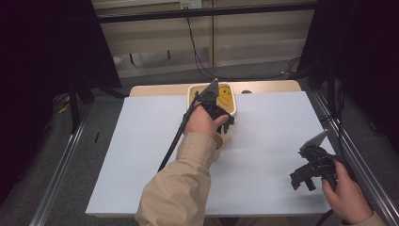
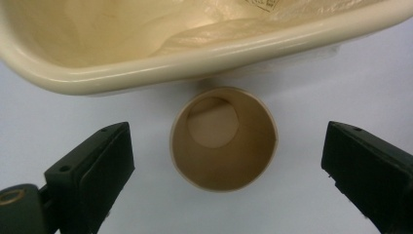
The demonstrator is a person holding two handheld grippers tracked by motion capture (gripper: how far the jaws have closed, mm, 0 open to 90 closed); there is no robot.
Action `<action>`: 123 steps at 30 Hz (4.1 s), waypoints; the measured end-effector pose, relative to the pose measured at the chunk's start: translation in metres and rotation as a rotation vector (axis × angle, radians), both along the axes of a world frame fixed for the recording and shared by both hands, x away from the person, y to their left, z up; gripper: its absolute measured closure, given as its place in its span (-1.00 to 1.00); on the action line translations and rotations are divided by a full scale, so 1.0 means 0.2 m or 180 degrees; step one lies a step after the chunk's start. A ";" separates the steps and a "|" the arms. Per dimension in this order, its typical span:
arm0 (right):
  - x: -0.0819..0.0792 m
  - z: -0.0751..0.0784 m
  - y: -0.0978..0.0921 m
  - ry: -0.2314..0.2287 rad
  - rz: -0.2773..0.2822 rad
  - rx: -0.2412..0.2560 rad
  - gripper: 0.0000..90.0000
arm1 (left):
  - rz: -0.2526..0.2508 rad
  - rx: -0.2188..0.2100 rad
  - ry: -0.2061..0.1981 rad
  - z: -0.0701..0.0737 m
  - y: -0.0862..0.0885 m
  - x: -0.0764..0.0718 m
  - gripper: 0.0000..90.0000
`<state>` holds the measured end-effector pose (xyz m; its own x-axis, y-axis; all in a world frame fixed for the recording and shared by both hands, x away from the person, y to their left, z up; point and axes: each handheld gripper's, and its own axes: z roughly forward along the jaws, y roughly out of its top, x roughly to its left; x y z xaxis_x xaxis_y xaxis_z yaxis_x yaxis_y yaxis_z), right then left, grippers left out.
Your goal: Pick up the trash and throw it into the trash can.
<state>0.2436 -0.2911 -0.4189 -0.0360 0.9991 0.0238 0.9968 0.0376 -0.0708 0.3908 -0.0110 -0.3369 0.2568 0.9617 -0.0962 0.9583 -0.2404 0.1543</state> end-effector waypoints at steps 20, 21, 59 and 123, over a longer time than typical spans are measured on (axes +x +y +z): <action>0.00 0.00 0.01 0.0009 0.0015 -0.0024 -0.89 | 0.0014 0.0144 0.0086 -0.19 -0.03 -0.03 -0.90; 0.00 0.00 0.01 0.0009 0.0015 -0.0024 -0.89 | 0.0014 0.0144 0.0086 -0.19 -0.03 -0.03 -0.90; 0.00 0.00 0.03 -0.0019 0.0005 0.0000 -0.89 | 0.0180 0.0122 0.0146 0.03 0.11 0.00 -0.55; 0.00 0.01 0.01 0.0003 0.0034 0.0043 -0.89 | 0.0090 0.0124 -0.0103 0.96 0.11 0.24 -0.50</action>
<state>0.2432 -0.2888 -0.4167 -0.0466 0.9982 0.0373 0.9963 0.0491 -0.0710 0.4398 0.0116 -0.1459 0.2317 0.9715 -0.0507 0.9595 -0.2196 0.1764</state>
